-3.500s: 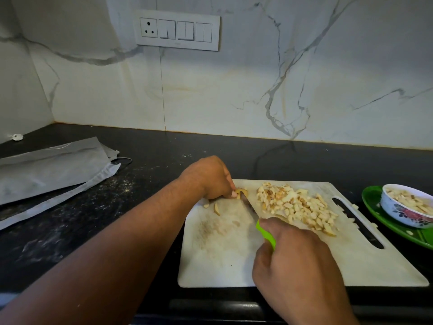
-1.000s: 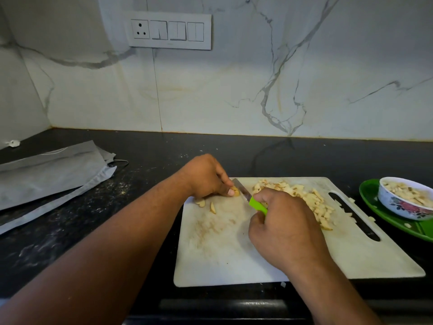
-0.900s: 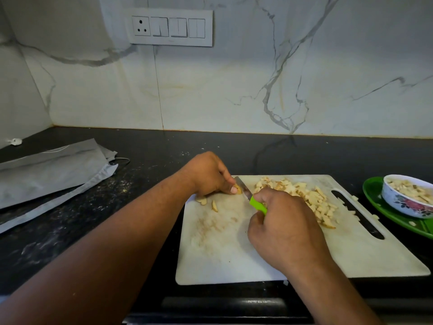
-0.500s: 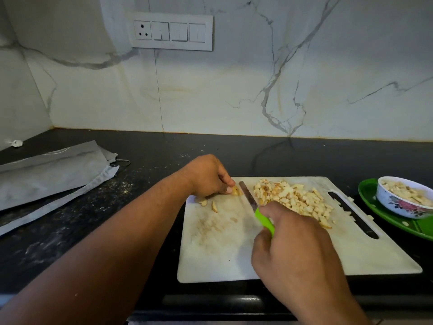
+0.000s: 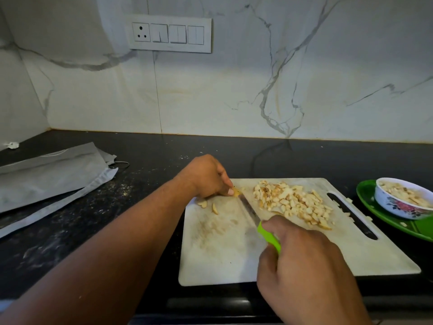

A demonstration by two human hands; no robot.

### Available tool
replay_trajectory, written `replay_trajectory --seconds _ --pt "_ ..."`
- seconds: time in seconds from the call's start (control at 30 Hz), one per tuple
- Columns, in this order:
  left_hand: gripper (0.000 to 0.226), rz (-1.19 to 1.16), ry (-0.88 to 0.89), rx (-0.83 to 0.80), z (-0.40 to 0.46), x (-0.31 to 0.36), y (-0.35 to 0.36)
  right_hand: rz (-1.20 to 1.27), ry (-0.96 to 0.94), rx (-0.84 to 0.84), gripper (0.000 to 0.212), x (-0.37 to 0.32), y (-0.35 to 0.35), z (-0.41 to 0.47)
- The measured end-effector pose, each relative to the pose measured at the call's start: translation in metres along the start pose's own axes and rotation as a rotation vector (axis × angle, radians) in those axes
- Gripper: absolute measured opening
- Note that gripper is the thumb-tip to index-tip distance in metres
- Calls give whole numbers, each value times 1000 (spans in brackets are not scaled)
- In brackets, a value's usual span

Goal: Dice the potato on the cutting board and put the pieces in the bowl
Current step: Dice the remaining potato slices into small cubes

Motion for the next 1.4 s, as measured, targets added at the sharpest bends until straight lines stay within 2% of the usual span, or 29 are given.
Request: replay_trajectory --seconds 0.13,0.4,0.6,0.73,0.8,0.9,1.0,1.4 --pt "7 48 14 22 -5 1 -3 -17 -35 79 38 -11 9 21" --pt "7 95 -12 25 -4 5 -8 20 -31 43 36 -12 35 29" --pt "13 74 -37 12 0 2 -5 1 -37 -35 36 -7 21 8" --pt "9 63 -12 7 -5 4 -6 15 -20 -9 38 -3 0 3" --pt "15 47 -8 21 -7 4 -8 22 -33 27 38 -8 0 10" --pt "39 6 -37 61 -9 1 -10 11 -28 49 38 -15 13 27" --pt "51 -16 -67 54 -8 -2 -8 23 -21 40 38 -19 28 35" --pt "56 -16 -47 -29 -7 -1 -6 0 -40 4 41 0 27 26"
Point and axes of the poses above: each hand's wrist, its own z-axis towards the middle knuckle, its own y-axis out of the palm, x = y × z, the point moved 8 cm from there along z, towards the middle knuckle, and after that the axes turned 10 degrees about x, right-handed, at the moved point
